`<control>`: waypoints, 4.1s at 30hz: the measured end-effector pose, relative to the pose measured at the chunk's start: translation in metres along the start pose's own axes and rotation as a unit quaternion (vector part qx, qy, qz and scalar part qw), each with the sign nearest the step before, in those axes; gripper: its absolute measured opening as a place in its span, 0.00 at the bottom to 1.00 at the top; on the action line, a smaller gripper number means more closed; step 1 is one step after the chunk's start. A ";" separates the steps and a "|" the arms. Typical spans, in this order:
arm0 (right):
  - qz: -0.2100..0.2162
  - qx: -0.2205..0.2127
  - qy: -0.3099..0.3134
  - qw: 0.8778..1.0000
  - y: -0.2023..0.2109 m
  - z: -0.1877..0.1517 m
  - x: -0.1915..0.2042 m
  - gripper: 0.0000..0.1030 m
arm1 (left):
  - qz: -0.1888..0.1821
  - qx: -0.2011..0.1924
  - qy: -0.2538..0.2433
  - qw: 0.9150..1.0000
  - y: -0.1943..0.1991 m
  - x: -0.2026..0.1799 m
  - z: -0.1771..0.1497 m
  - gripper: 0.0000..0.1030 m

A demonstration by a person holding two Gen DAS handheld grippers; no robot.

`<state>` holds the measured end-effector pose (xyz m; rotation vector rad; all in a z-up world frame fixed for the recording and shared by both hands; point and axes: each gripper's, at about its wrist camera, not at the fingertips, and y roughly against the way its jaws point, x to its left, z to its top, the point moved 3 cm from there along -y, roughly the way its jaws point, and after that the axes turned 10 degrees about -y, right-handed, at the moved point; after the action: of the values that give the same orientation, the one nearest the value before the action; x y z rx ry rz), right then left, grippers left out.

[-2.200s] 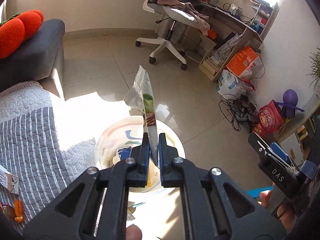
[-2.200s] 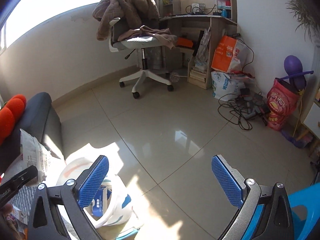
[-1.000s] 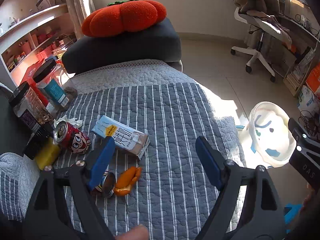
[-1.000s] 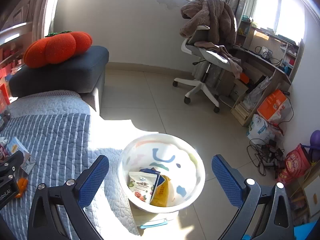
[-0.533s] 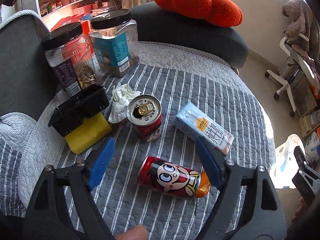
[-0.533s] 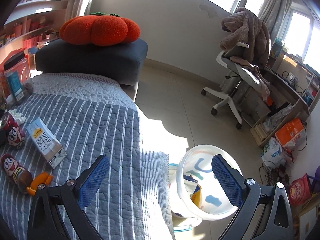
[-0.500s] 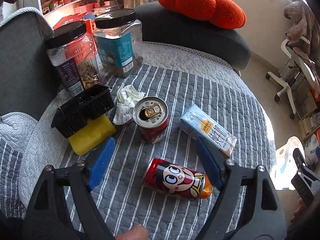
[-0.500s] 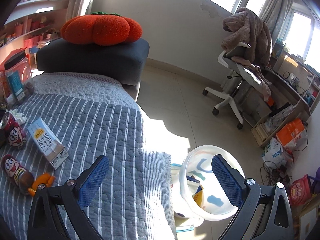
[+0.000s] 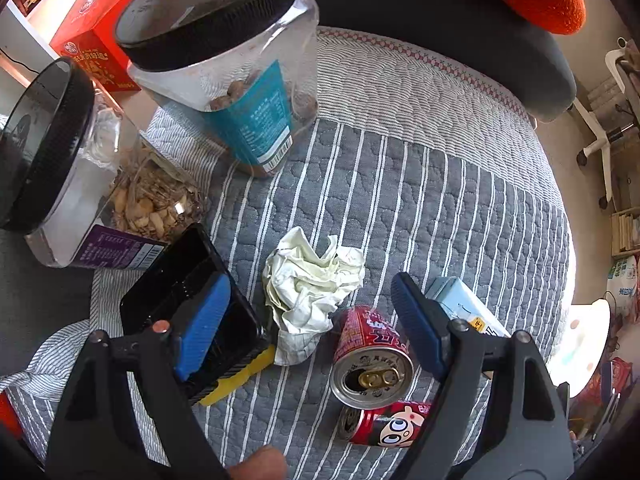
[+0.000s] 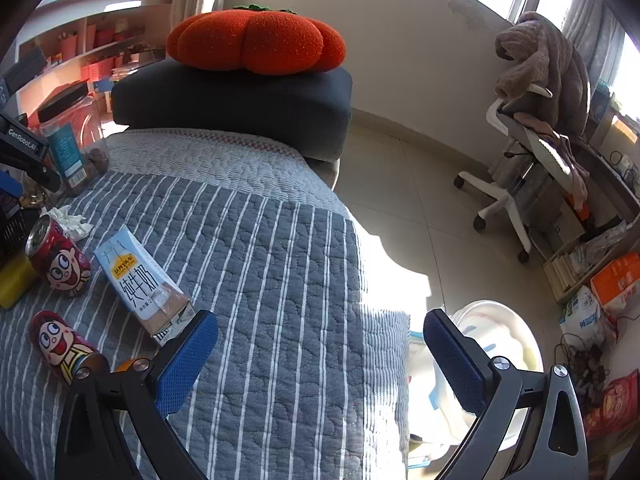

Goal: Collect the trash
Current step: 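Return both tools to the bed toward the crumpled tissue and milk carton, then grasp the crumpled tissue with the left tool while the right tool grasps the milk carton, then carry the tissue and milk carton toward the white bucket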

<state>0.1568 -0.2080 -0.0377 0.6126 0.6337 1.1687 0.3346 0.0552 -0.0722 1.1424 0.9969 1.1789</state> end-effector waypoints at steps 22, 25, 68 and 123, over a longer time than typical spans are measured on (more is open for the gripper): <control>0.132 0.065 0.035 0.989 -0.051 0.008 0.058 1.00 | -0.009 0.025 -0.050 0.998 -0.046 -0.010 -0.034 0.27; 0.146 0.078 0.040 0.985 -0.060 0.004 0.066 1.00 | -0.013 -0.021 -0.040 0.999 -0.021 -0.012 -0.043 0.27; 0.169 0.016 0.049 0.984 -0.030 0.006 0.095 0.51 | -0.086 -0.287 0.005 0.954 0.088 -0.018 -0.141 0.29; -0.106 -0.040 -0.277 0.954 0.062 -0.032 -0.280 1.00 | -0.179 -0.286 -0.156 0.928 0.116 -0.299 -0.170 0.29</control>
<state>0.0207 -0.4548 0.0226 0.7433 0.1639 0.7647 0.1105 -0.2163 0.0138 0.6177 0.5289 0.8695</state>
